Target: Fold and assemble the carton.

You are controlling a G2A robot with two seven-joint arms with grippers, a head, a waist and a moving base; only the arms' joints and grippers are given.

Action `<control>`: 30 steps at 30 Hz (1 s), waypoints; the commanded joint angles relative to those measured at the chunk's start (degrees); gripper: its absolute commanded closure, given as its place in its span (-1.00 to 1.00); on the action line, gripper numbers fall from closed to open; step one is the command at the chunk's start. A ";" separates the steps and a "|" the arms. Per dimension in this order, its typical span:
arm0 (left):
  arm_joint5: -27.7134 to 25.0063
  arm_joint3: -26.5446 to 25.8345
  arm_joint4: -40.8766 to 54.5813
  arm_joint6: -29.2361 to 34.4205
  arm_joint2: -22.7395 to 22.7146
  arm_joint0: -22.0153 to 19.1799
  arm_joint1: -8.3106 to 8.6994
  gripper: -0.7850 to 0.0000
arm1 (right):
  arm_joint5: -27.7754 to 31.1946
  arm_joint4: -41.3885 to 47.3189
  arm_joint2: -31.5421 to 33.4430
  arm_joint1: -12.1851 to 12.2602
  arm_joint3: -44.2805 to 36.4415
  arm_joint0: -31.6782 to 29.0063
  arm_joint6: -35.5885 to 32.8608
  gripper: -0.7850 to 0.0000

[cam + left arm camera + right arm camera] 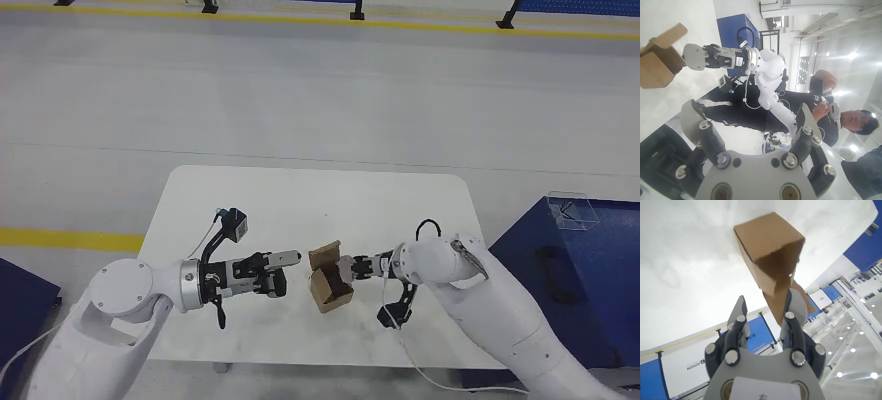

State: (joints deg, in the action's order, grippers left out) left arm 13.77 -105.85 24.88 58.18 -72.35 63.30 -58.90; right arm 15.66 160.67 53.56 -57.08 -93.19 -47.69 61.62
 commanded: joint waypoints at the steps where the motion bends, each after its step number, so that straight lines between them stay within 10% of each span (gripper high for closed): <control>1: 0.00 0.00 0.00 0.00 0.00 0.00 0.00 -1.00 | -7.42 -1.32 3.57 0.79 -1.28 -1.61 -2.99 0.11; 3: 0.00 0.00 0.00 0.00 0.00 0.00 0.00 -1.00 | -14.55 -1.10 8.08 1.71 -1.42 -4.30 -6.71 1.00; 12: 0.00 0.00 0.00 0.00 0.00 0.00 0.00 -1.00 | -58.19 -30.77 18.30 4.22 4.93 -12.28 -43.93 1.00; 16: 0.00 0.00 0.00 0.00 0.00 0.00 0.00 -1.00 | -61.55 -51.40 17.08 3.71 9.28 -9.90 -66.57 1.00; 24: 0.00 0.00 0.00 0.00 0.00 0.00 0.00 -1.00 | -46.56 -86.26 6.11 1.72 28.67 -2.33 -115.23 1.00; 25: 0.00 0.00 0.00 0.00 0.00 0.00 0.00 -1.00 | -46.79 -86.01 4.78 1.14 31.20 -1.13 -117.90 0.35; 26: 0.00 0.00 0.00 0.00 0.00 0.00 0.00 -1.00 | -47.27 -85.50 3.99 0.74 32.86 -0.36 -119.45 -1.00; 30: 0.00 0.00 0.00 0.00 0.00 0.00 0.00 -1.00 | -47.27 -85.50 3.99 0.74 32.86 -0.36 -119.45 -1.00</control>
State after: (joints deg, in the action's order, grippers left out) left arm 13.77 -105.85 24.88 58.18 -72.35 63.30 -58.90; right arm -31.64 75.22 57.50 -56.36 -59.98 -47.98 -58.43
